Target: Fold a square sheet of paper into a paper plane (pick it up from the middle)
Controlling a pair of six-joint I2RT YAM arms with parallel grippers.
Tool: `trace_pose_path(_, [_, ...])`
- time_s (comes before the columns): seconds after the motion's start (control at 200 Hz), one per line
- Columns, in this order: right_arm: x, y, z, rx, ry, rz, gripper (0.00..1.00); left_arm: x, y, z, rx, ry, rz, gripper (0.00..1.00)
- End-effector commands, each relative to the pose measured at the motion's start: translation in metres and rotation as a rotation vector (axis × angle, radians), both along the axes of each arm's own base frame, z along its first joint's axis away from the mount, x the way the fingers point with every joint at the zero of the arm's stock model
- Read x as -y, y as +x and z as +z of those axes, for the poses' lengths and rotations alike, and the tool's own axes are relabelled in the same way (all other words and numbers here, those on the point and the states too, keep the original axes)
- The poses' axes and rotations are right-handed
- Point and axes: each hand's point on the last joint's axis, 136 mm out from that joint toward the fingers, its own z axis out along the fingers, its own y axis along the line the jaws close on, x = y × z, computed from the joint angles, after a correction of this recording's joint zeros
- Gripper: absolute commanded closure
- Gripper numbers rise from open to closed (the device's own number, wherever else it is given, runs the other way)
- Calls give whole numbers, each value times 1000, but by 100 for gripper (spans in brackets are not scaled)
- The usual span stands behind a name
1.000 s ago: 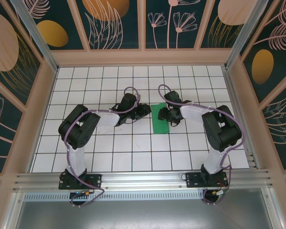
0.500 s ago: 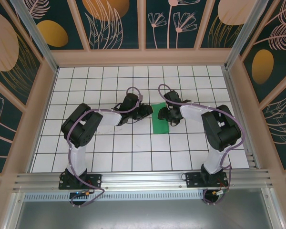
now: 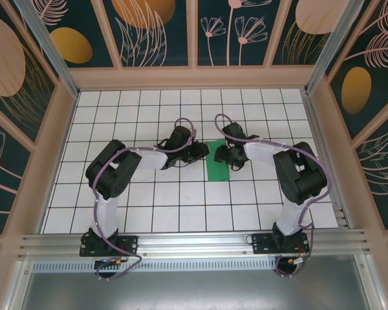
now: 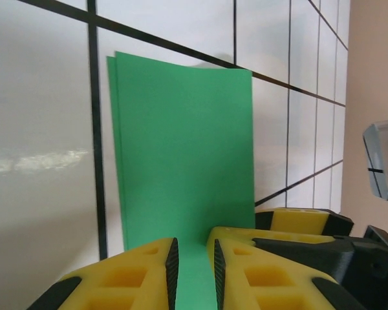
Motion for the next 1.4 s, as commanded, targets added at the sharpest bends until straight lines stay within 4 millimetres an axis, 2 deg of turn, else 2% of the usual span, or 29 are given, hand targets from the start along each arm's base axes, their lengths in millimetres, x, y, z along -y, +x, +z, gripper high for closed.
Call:
trace_pose_path(0.0, [26, -74, -119, -302, -101, 56, 33, -4, 6, 6, 37, 49, 22, 75])
trace_pose_path(0.165, [24, -72, -118, -293, -94, 81, 33, -5, 7, 9, 42, 44, 34, 75])
trace_pose_path(0.696, [24, -71, -121, -302, -101, 68, 34, 10, 1, 7, 2, -23, -24, 78])
trace_pose_path(1.031, [24, -73, -123, -302, -103, 65, 34, 21, -2, -11, -50, 26, -58, 83])
trace_pose_path(1.396, [20, -74, -123, -301, -96, 65, 34, 15, -6, -32, -114, 103, -48, 86])
